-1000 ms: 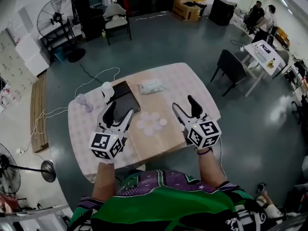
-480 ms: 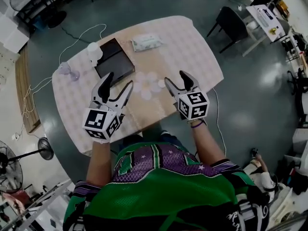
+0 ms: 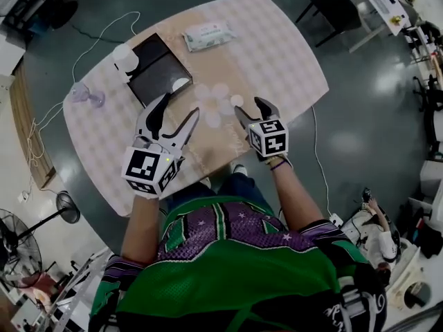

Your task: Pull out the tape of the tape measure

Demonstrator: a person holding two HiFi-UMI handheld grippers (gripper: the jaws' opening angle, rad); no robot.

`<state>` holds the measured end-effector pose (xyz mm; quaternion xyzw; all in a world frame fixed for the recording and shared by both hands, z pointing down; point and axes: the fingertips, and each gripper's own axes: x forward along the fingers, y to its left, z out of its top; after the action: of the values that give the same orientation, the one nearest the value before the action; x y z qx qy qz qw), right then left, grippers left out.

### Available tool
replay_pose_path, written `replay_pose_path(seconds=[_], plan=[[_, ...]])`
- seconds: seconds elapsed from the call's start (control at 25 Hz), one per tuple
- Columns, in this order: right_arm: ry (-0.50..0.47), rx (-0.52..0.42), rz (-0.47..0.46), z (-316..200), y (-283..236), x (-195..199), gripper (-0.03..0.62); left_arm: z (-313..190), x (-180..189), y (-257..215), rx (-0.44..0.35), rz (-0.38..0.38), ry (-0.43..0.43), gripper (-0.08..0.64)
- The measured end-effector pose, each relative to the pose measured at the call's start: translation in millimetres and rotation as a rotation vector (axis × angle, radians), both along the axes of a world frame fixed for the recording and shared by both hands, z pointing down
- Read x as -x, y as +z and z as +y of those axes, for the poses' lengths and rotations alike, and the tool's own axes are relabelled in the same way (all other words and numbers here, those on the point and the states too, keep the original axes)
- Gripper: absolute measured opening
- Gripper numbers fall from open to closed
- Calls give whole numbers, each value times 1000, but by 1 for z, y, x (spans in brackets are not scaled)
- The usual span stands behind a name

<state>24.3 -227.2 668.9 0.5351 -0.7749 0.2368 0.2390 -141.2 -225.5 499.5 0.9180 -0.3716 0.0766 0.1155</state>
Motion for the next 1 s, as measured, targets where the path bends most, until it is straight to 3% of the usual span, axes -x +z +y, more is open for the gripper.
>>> replay_pose_path(seconds=[0.52, 1.0], plan=[[56, 150, 56, -20, 103, -7, 261, -32, -3, 40, 51, -58, 68, 304], [80, 218, 79, -41, 152, -9, 256, -45, 16, 64, 92, -86, 34, 304]])
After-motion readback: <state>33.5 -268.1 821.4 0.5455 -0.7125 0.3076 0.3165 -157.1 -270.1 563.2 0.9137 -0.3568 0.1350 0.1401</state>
